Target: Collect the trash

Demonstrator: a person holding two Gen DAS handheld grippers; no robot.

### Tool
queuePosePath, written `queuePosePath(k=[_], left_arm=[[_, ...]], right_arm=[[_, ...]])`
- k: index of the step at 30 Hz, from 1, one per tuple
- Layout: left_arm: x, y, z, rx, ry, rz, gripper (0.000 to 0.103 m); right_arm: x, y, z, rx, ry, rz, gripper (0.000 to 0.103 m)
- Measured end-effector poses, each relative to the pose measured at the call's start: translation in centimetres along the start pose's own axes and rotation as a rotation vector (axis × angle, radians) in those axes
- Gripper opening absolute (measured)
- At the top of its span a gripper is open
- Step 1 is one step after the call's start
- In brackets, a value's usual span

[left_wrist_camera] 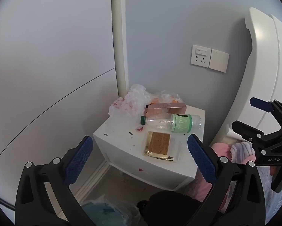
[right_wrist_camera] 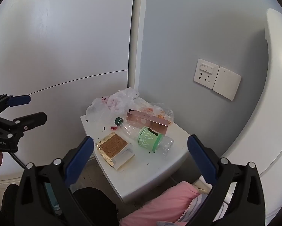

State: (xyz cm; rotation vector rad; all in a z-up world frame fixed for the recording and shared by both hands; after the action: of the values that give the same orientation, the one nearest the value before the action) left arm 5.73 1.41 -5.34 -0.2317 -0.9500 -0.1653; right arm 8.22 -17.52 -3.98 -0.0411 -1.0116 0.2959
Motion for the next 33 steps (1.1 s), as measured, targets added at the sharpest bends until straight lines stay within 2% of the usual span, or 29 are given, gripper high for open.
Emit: queuePosePath(k=[6,22,33], left_arm=[[0.1,-0.8,0.2,0.013,0.005,-0.004,0.097],[-0.5,1.2,0.3,0.037,0.015,0.024,0.097],[0.2,0.0,0.1,0.04,0.031,0.01,0.097]], right_arm=[[0.0,0.9,0.1,0.017,-0.002,0.026,0.097],[-0.4,0.4,-0.4,0.039,0.012,0.008,0.097],[-0.9,0.5,-0.7,0.036,0.032,-0.008,0.097]])
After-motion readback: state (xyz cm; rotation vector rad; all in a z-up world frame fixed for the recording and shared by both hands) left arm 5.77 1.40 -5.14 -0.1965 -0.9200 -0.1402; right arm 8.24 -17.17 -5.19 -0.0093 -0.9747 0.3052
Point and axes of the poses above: each gripper's, at about its wrist camera, not at the fingertips, and z roughly against the way its jaws point, y to its left, x to its top, the point moved 8 cm from there along -z, roughly the way its jaws point, and after that the axes turned 14 degrees about -x, right-handed, at the moved point
